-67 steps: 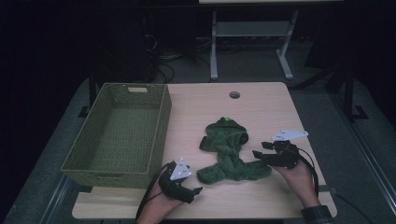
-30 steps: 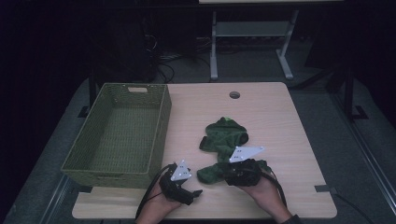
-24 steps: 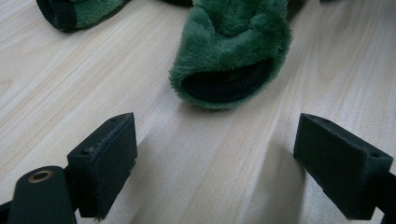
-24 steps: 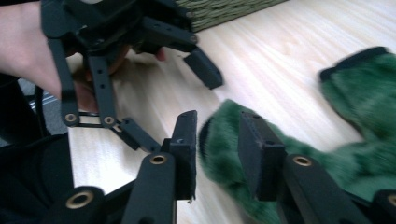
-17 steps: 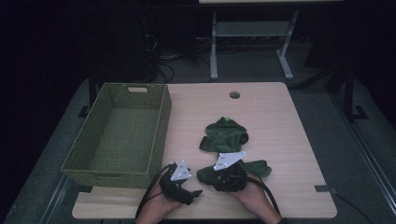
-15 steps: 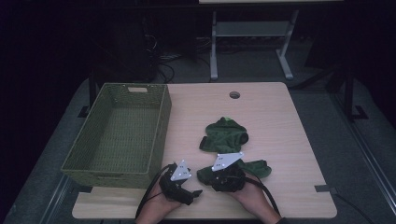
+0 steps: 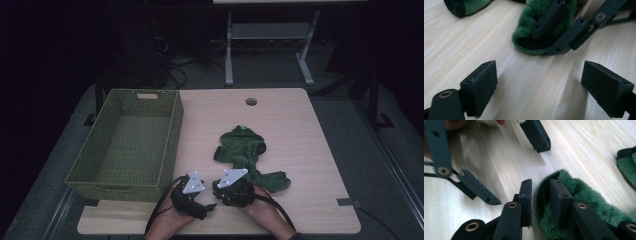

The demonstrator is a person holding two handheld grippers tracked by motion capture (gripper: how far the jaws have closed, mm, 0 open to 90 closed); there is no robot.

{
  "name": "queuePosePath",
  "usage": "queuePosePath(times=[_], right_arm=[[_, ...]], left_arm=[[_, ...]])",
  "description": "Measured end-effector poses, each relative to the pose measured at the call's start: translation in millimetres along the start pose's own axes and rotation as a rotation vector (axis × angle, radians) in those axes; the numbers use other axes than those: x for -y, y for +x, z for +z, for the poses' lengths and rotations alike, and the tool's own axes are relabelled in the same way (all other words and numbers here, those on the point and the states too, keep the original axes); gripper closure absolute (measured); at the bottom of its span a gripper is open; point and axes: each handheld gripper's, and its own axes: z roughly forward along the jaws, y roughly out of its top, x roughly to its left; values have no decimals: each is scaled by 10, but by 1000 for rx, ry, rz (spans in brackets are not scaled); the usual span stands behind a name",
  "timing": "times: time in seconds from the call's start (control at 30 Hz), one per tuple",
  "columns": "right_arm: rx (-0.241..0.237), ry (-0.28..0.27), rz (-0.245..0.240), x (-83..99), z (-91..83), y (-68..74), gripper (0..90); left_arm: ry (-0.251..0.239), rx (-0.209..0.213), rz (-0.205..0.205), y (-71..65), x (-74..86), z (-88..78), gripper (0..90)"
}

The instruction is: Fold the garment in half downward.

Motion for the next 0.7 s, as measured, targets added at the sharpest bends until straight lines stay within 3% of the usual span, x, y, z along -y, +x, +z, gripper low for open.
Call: queuePosePath(times=[0.03,0.17,0.33,0.37,0.47,0.7], right_arm=[[9,3,-19,12,15,-5,721],[19,-13,6,29,23,-2,813],[-2,-17,23,36,16,-37,855],[-17,-22,46,34,8,-29,856],[-67,-75,82,9,-61,-34,855],[-87,-175,117,-11,-302,-88,847]], left_arm=[[1,1,0,1,0,-1,128],[-6,1,-7,-5,1,3,128],[-1,0,-1,0,0,0,129],[-5,2,-5,-2,0,2,129],[-4,0,-5,-2,1,1,129],[-8,5,-13,-6,1,4,129]])
